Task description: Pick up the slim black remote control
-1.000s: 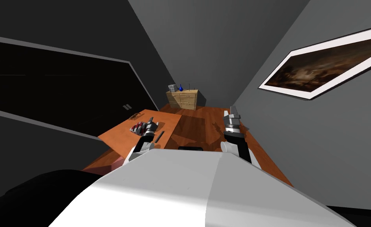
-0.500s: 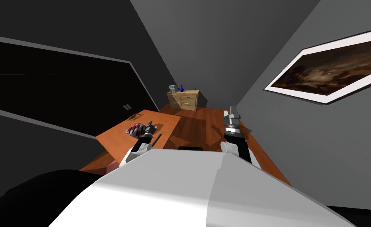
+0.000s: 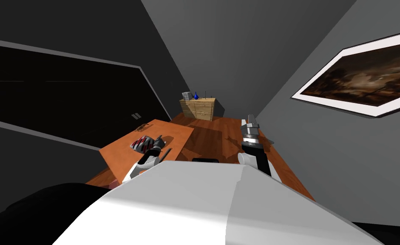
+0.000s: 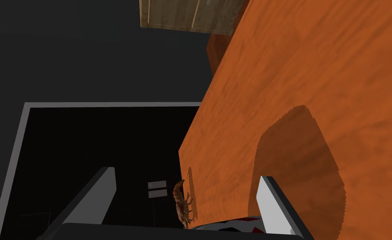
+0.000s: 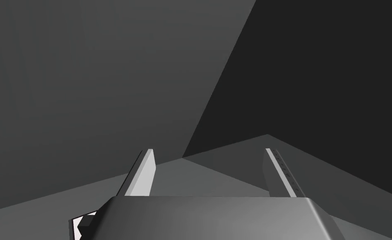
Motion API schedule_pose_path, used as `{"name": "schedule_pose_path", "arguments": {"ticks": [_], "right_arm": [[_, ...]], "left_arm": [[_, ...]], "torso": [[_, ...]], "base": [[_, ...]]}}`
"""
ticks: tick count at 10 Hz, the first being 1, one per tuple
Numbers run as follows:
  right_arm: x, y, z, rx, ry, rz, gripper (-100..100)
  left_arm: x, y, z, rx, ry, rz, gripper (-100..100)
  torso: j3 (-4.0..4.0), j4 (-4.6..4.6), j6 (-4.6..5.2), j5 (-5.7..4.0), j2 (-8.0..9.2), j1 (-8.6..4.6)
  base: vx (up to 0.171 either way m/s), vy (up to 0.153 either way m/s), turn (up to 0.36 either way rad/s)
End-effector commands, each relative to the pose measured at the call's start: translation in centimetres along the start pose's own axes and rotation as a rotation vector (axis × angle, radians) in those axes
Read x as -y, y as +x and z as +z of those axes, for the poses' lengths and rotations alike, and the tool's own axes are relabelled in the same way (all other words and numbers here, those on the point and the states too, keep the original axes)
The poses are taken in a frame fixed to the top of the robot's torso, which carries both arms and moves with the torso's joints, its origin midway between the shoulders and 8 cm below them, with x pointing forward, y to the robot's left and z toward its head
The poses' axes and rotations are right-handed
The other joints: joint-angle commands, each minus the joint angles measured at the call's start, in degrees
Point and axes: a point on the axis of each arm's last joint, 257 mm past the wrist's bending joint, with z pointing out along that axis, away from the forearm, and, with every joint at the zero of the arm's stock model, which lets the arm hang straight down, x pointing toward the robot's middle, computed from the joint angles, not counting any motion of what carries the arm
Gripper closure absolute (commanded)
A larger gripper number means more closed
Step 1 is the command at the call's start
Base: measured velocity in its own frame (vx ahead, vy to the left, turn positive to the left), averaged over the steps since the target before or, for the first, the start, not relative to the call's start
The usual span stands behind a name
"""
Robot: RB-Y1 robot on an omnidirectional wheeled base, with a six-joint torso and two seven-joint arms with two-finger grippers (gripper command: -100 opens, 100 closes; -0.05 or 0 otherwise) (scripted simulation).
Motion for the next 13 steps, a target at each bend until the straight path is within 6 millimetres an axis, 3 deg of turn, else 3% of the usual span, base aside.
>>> {"name": "schedule_pose_path", "arguments": {"ticks": [1,3,4,5,6,7,8,9,10,13], "right_arm": [[0.0,0.0,0.0,0.000,0.000,0.000,0],[0.0,0.0,0.0,0.000,0.000,0.000,0],[0.0,0.0,0.0,0.000,0.000,0.000,0],[0.0,0.0,0.0,0.000,0.000,0.000,0],[0.0,0.0,0.0,0.000,0.000,0.000,0],[0.0,0.0,0.0,0.000,0.000,0.000,0],[0.0,0.0,0.0,0.000,0.000,0.000,0],[0.0,0.0,0.0,0.000,0.000,0.000,0],[0.0,0.0,0.0,0.000,0.000,0.000,0],[0.0,0.0,0.0,0.000,0.000,0.000,0]], "left_arm": [[-1.2,-1.9,-0.3,0.028,-0.055,-0.005,-100],[-4.1,-6.4,-0.6,0.104,-0.162,-0.026,-100],[-5.2,-6.9,-0.8,0.117,-0.197,-0.028,-100],[-6.6,-9.0,-1.2,0.157,-0.249,-0.044,-100],[-7.0,-9.1,-1.3,0.161,-0.264,-0.044,-100],[-8.2,-11.1,-1.7,0.198,-0.309,-0.062,-100],[-8.7,-11.2,-1.9,0.203,-0.328,-0.063,-100],[-9.9,-13.0,-2.4,0.238,-0.373,-0.083,-100],[-10.3,-13.1,-2.6,0.243,-0.389,-0.084,-100],[-12.9,-16.1,-3.9,0.311,-0.495,-0.130,-100]], "torso": [[0.00,0.00,0.00,0.00,0.00,0.00],[0.05,0.01,-0.01,0.00,0.11,0.02],[-0.05,-0.02,-0.01,-0.02,-0.08,-0.06],[-0.01,-0.02,0.00,-0.01,0.02,-0.02],[-0.02,-0.01,-0.01,0.00,-0.02,0.02],[0.03,0.00,0.01,0.01,0.08,0.06],[0.06,0.02,0.00,0.01,0.12,0.06],[0.12,0.03,0.02,0.02,0.24,0.11],[0.14,0.05,0.00,0.02,0.26,0.11],[0.14,0.05,0.01,0.02,0.28,0.13]], "base": [[0.132,-0.066,0.042],[0.154,-0.083,0.073],[0.143,-0.081,0.060],[0.157,-0.066,0.035],[0.123,-0.055,0.034],[0.115,-0.058,0.040],[0.079,-0.042,0.024],[0.078,-0.047,0.040],[0.079,-0.039,0.045],[0.085,-0.042,0.028]]}}
